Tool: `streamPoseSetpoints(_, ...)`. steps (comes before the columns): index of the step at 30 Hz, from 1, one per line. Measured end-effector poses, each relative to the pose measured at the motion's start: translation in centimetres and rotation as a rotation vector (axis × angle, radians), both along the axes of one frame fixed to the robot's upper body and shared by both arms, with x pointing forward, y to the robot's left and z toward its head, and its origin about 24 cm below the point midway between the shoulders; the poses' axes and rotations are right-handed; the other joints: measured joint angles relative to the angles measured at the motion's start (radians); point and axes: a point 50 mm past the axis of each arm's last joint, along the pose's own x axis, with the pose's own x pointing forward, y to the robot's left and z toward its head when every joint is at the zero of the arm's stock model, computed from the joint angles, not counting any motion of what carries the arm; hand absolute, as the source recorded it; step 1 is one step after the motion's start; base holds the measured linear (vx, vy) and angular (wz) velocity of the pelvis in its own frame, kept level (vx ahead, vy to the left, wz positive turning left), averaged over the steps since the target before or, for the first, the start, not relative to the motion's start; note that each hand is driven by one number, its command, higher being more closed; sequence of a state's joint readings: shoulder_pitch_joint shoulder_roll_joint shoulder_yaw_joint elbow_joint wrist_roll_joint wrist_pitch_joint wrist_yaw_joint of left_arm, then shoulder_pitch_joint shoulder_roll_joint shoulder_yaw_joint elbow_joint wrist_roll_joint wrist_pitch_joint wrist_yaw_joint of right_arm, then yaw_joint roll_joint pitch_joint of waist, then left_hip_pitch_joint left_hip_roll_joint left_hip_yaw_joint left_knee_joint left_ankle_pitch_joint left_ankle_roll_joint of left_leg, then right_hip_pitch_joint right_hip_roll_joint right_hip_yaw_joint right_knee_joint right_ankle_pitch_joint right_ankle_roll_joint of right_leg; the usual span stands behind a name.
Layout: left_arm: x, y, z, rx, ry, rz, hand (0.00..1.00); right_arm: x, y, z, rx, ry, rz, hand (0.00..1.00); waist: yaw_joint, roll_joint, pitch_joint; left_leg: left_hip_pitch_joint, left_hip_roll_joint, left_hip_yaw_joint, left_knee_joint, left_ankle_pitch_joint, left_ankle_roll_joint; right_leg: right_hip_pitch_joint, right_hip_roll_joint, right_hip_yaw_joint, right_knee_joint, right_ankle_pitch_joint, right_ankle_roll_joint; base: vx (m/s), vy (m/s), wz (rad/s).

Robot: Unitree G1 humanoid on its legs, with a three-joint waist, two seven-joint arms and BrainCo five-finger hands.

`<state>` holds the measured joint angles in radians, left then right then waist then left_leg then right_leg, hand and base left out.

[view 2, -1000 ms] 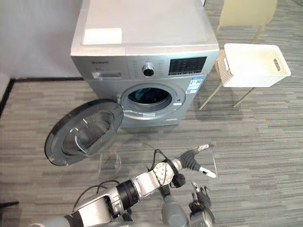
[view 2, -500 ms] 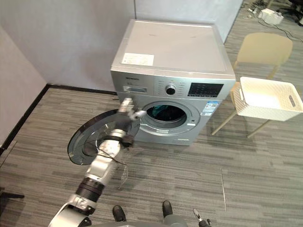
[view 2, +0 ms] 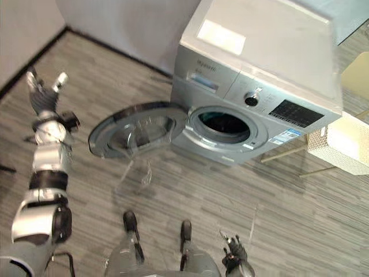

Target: Pick up the laundry basket with both hands and put the clothes into the washing machine.

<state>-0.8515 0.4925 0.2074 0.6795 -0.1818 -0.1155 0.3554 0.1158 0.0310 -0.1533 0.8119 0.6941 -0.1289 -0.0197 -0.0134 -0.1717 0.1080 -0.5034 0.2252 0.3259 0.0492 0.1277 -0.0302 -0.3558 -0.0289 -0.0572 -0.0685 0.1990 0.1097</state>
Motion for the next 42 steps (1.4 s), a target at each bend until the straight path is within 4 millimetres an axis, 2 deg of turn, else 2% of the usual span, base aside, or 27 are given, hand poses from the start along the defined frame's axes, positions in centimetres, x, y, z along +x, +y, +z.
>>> streamPoseSetpoints(3, 1.2, -0.9, 3.9, 0.025, -0.054, -0.02, 0.0, 3.1, 0.6, 2.3, -0.013, -0.159, 0.029, 0.0, 0.0, -0.016, 0.06, -0.128, 0.049, -0.031, 0.082, -0.011, 0.007, -0.076, 0.039, -0.003, -0.029, 0.091, 0.007, -0.14, 0.035, -0.14)
streamPoseSetpoints(4, 1.4, -1.0, 4.0, 0.028, -0.048, -0.024, 0.0, 3.6, 0.7, 2.8, -0.014, -0.188, 0.038, 0.0, 0.0, -0.02, 0.066, -0.152, 0.057, -0.038, 0.1, -0.016, 0.009, -0.09, 0.045, -0.003, -0.029, 0.099, 0.007, -0.14, 0.055, -0.21)
streamPoseSetpoints(6, 2.1, -1.4, 3.1, 0.015, 0.005, -0.034, 0.0, 4.9, 1.0, 4.2, -0.012, -0.277, 0.041, 0.0, -0.003, -0.038, 0.086, -0.217, 0.088, -0.052, 0.164, -0.036, 0.003, -0.125, 0.066, -0.005, -0.029, 0.113, 0.003, -0.11, 0.033, -0.24)
streamPoseSetpoints(7, 2.5, -2.1, 1.9, 0.005, 0.06, -0.048, 0.0, 5.2, 0.8, 4.8, -0.022, -0.314, 0.031, 0.0, -0.003, -0.044, 0.089, -0.252, 0.107, -0.059, 0.203, -0.051, 0.002, -0.141, 0.079, -0.003, -0.029, 0.114, 0.003, -0.07, 0.001, -0.25)
streamPoseSetpoints(10, 2.5, -2.2, 1.3, -0.006, 0.058, -0.025, 0.0, 5.6, 0.6, 5.5, -0.039, -0.341, 0.011, 0.0, 0.016, -0.047, 0.09, -0.305, 0.158, -0.085, 0.275, -0.074, -0.017, -0.158, 0.119, 0.004, -0.03, 0.111, 0.005, -0.06, -0.036, -0.26)
streamPoseSetpoints(11, 2.5, -2.2, 1.1, -0.007, 0.062, -0.025, 0.0, 5.5, 0.6, 5.5, -0.04, -0.341, 0.011, 0.0, 0.018, -0.047, 0.09, -0.305, 0.159, -0.087, 0.278, -0.075, -0.019, -0.156, 0.121, 0.004, -0.03, 0.107, 0.007, -0.03, -0.072, -0.01)
streamPoseSetpoints(12, 2.5, -2.7, 0.2, -0.01, 0.067, -0.04, 0.0, 5.3, 0.3, 5.5, -0.047, -0.341, 0.0, 0.0, 0.024, -0.049, 0.09, -0.309, 0.155, -0.09, 0.296, -0.077, -0.022, -0.144, 0.114, 0.002, -0.03, 0.057, 0.013, 0.0, -0.074, 0.31)
streamPoseSetpoints(13, 2.5, -3.7, -1.1, -0.017, 0.08, -0.06, 0.0, 5.0, 0.0, 5.4, -0.053, -0.331, -0.011, 0.0, 0.028, -0.054, 0.088, -0.324, 0.142, -0.095, 0.339, -0.087, -0.028, -0.133, 0.099, 0.0, -0.029, -0.03, -0.044, 0.0, -0.089, 0.29)
streamPoseSetpoints(14, 2.3, -4.1, -1.9, -0.018, 0.079, -0.064, 0.0, 5.1, 0.0, 5.4, -0.053, -0.329, -0.012, 0.0, 0.037, -0.049, 0.089, -0.332, 0.144, -0.107, 0.35, -0.093, -0.035, -0.139, 0.102, -0.004, -0.023, -0.033, -0.051, 0.01, -0.079, 0.1)
streamPoseSetpoints(15, 1.8, -4.7, -3.5, -0.047, 0.072, -0.07, 0.0, 5.3, 0.0, 5.4, -0.051, -0.329, -0.019, 0.0, 0.049, -0.047, 0.089, -0.333, 0.147, -0.115, 0.359, -0.097, -0.04, -0.14, 0.101, -0.023, -0.017, -0.036, -0.047, 0.01, -0.065, -0.08)
streamPoseSetpoints(17, 0.7, -6.8, -8.6, -0.153, 0.146, -0.11, 0.0, 4.9, -0.3, 5.0, -0.042, -0.303, -0.059, 0.0, 0.058, -0.036, 0.084, -0.328, 0.138, -0.132, 0.376, -0.104, -0.03, -0.122, 0.093, -0.049, 0.006, -0.051, -0.044, 0.05, -0.043, 0.22)
streamPoseSetpoints(19, 0.0, -8.3, -11.5, -0.194, 0.223, -0.146, 0.0, 4.8, -0.3, 4.8, -0.036, -0.29, -0.079, 0.0, 0.058, -0.035, 0.083, -0.318, 0.127, -0.135, 0.379, -0.109, -0.022, -0.114, 0.08, -0.062, 0.029, -0.067, -0.035, 0.05, 0.01, 0.35)
streamPoseSetpoints(21, -2.2, -11.6, -17.8, -0.215, 0.441, -0.242, 0.0, 5.1, 0.3, 4.7, -0.019, -0.28, -0.091, 0.0, 0.049, -0.035, 0.082, -0.281, 0.092, -0.13, 0.374, -0.123, -0.004, -0.086, 0.045, -0.08, 0.059, -0.09, -0.023, 0.06, 0.063, 0.37)
streamPoseSetpoints(22, -4.3, -14.1, -21.6, -0.215, 0.599, -0.32, 0.0, 5.3, 0.8, 4.4, -0.005, -0.264, -0.077, 0.0, 0.045, -0.034, 0.083, -0.248, 0.069, -0.118, 0.37, -0.135, 0.009, -0.063, 0.02, -0.084, 0.071, -0.101, -0.016, 0.07, 0.128, 0.25)
streamPoseSetpoints(23, -6.5, -16.8, -24.4, -0.203, 0.719, -0.421, 0.0, 5.2, 1.0, 4.1, 0.001, -0.249, -0.066, 0.0, 0.047, -0.034, 0.082, -0.21, 0.046, -0.099, 0.359, -0.14, 0.017, -0.041, -0.007, -0.082, 0.079, -0.106, -0.014, 0.08, 0.142, 0.18)
streamPoseSetpoints(24, -7.5, -18.1, -25.3, -0.198, 0.759, -0.47, 0.0, 5.1, 1.1, 4.0, 0.002, -0.244, -0.064, 0.0, 0.046, -0.033, 0.083, -0.189, 0.035, -0.09, 0.349, -0.142, 0.019, -0.03, -0.02, -0.079, 0.084, -0.11, -0.012, 0.06, 0.125, 0.09)
streamPoseSetpoints(25, -8.9, -20.4, -26.4, -0.175, 0.811, -0.568, 0.0, 4.9, 1.1, 3.8, 0.004, -0.231, -0.065, 0.0, 0.047, -0.031, 0.082, -0.152, 0.015, -0.07, 0.33, -0.147, 0.027, -0.012, -0.044, -0.077, 0.093, -0.118, -0.002, 0.05, 0.1, 0.02)
streamPoseSetpoints(27, -10.2, -23.5, -26.7, -0.101, 0.836, -0.73, 0.0, 4.4, 1.1, 3.3, 0.02, -0.207, -0.083, 0.0, 0.042, -0.015, 0.067, -0.101, -0.007, -0.039, 0.297, -0.148, 0.028, 0.007, -0.073, -0.073, 0.103, -0.123, 0.003, 0.05, 0.074, -0.03)
streamPoseSetpoints(28, -10.5, -24.4, -26.6, -0.077, 0.836, -0.78, 0.0, 4.2, 1.1, 3.1, 0.024, -0.192, -0.084, 0.0, 0.038, -0.008, 0.059, -0.084, -0.014, -0.025, 0.285, -0.148, 0.028, 0.013, -0.081, -0.069, 0.102, -0.123, 0.003, 0.05, 0.029, -0.12)
streamPoseSetpoints(30, -11.3, -26.8, -26.0, -0.008, 0.809, -0.922, 0.0, 3.1, 0.9, 2.1, 0.033, -0.129, -0.1, 0.0, 0.029, 0.028, 0.025, -0.023, -0.028, 0.027, 0.24, -0.145, 0.026, 0.027, -0.097, -0.03, 0.102, -0.127, 0.008, 0.04, 0.0, -0.35)
streamPoseSetpoints(32, -11.5, -27.9, -25.5, 0.009, 0.784, -0.984, 0.0, 2.2, 0.4, 1.5, 0.034, -0.09, -0.133, 0.0, 0.026, 0.048, 0.009, 0.025, -0.039, 0.066, 0.199, -0.134, 0.015, 0.034, -0.101, 0.003, 0.1, -0.127, 0.009, 0.05, -0.025, -0.46)
streamPoseSetpoints(34, -11.5, -29.2, -24.6, 0.053, 0.748, -1.055, 0.0, 0.4, -0.2, 0.5, 0.04, -0.019, -0.175, 0.0, 0.013, 0.074, -0.01, 0.098, -0.043, 0.109, 0.156, -0.126, 0.008, 0.059, -0.106, 0.047, 0.094, -0.132, 0.015, 0.06, -0.04, -0.52)
streamPoseSetpoints(37, -11.0, -30.2, -23.0, 0.061, 0.682, -1.092, 0.0, -1.8, -0.7, -0.4, 0.039, 0.054, -0.214, 0.0, -0.033, 0.09, -0.037, 0.167, -0.046, 0.138, 0.115, -0.116, -0.004, 0.093, -0.103, 0.064, 0.092, -0.135, 0.02, 0.1, -0.059, -0.29)
streamPoseSetpoints(40, -10.5, -30.3, -22.0, 0.039, 0.632, -1.098, 0.0, -3.7, -1.3, -1.2, 0.036, 0.122, -0.257, 0.0, -0.057, 0.097, -0.056, 0.24, -0.051, 0.162, 0.063, -0.103, -0.013, 0.134, -0.097, 0.082, 0.079, -0.136, 0.022, 0.11, -0.047, -0.25)
streamPoseSetpoints(42, -10.3, -29.6, -22.2, 0.02, 0.639, -1.085, 0.0, -4.7, -1.3, -1.5, 0.033, 0.165, -0.248, 0.0, -0.059, 0.102, -0.064, 0.282, -0.052, 0.171, 0.036, -0.099, -0.019, 0.163, -0.094, 0.081, 0.073, -0.139, 0.025, 0.08, -0.029, -0.13)
